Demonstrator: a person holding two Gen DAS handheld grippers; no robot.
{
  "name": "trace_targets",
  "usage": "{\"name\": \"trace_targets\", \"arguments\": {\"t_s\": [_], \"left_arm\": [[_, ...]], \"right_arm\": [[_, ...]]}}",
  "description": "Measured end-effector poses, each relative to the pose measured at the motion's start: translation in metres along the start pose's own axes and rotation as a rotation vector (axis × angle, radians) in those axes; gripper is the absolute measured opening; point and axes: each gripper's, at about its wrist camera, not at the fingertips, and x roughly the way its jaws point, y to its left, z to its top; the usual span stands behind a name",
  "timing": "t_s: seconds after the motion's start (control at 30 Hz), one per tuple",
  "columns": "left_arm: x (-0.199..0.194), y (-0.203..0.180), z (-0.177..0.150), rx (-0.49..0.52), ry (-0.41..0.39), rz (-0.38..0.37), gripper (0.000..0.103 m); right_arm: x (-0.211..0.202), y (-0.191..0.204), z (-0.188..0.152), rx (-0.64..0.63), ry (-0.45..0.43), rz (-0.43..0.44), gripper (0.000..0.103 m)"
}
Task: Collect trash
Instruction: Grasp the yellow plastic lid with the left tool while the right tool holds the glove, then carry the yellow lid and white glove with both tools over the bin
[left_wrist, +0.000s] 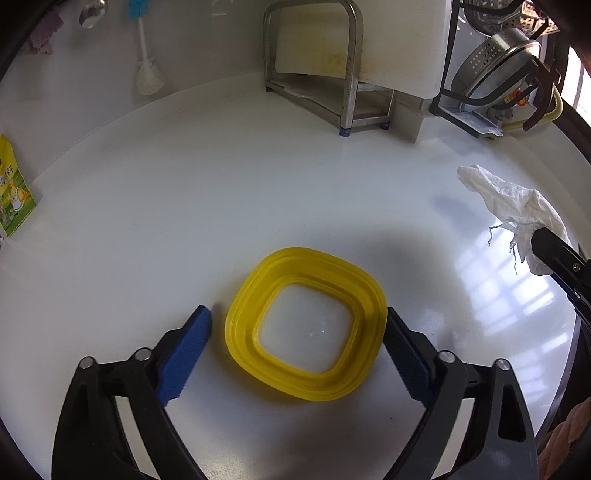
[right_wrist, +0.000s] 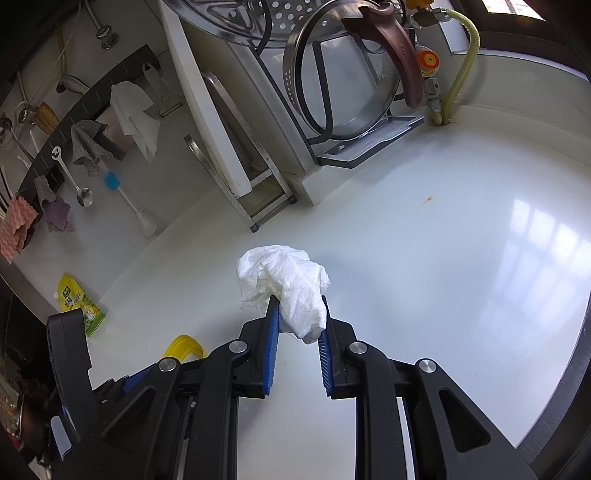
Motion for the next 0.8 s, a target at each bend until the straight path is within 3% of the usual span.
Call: {"name": "trace_targets", "arguments": {"t_s": [0.03, 0.27, 0.47, 0.63, 0.8], "left_arm": [[-0.002, 0.0, -0.001, 0.003, -0.009, -0.004, 0.074], [-0.014, 0.006, -0.007, -0.012, -0.054, -0.048, 0.072], [-0.031, 0.02, -0.013, -0.012, -0.097, 0.0, 0.072], [-0.063, 0.036, -0.023, 0.022, -0.163, 0.071, 0.072], [-0.1, 0.05, -0.043, 0.044, -0.21, 0.086, 0.072]], "right_arm": [[0.0, 0.0, 0.0, -0.002, -0.001, 0.002, 0.019], [0.001, 0.001, -0.001, -0.009, 0.004, 0.0, 0.019], [0.0, 0.006, -0.002, -0.031, -0.005, -0.002, 0.019], [-0.007, 0.014, -0.007, -0.05, -0.018, -0.004, 0.019], [-0.027, 0.036, -0.022, -0.106, -0.04, 0.007, 0.019]]}}
